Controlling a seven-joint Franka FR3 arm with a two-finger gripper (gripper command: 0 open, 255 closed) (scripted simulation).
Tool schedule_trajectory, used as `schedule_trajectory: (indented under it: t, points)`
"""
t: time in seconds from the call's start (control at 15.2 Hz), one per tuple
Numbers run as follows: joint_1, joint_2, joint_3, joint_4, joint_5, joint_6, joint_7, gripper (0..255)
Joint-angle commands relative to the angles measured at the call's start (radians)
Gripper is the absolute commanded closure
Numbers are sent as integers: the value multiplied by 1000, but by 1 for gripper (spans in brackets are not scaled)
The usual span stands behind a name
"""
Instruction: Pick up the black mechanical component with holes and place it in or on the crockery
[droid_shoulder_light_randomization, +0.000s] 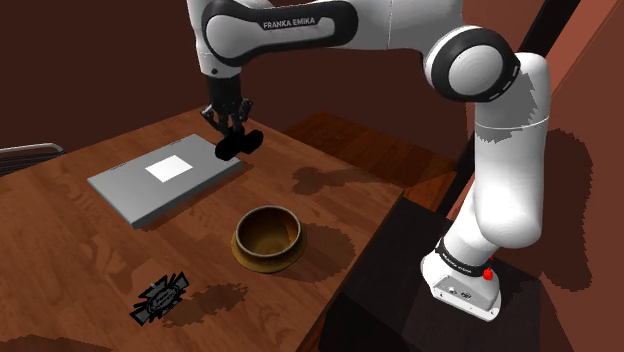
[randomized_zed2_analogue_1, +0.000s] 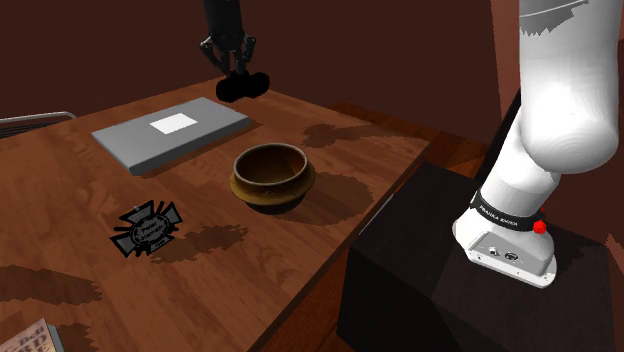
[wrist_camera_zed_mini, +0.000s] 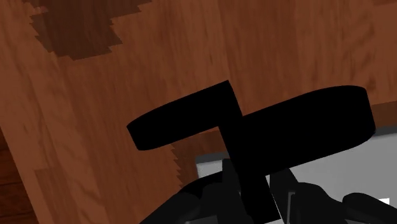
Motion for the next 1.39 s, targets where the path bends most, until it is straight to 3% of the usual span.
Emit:
schedule_trajectory:
  t: [0.0, 0.2, 0.73, 1.32]
  points:
    - [0, 1, 0, 27, 0, -27, -3, 255]
    - [3, 5, 0, 63, 0, -58, -3, 255]
    - [43, -244, 51, -286, 48, 45, 105, 255]
    - [114, -446, 123, -527, 109, 92, 239, 255]
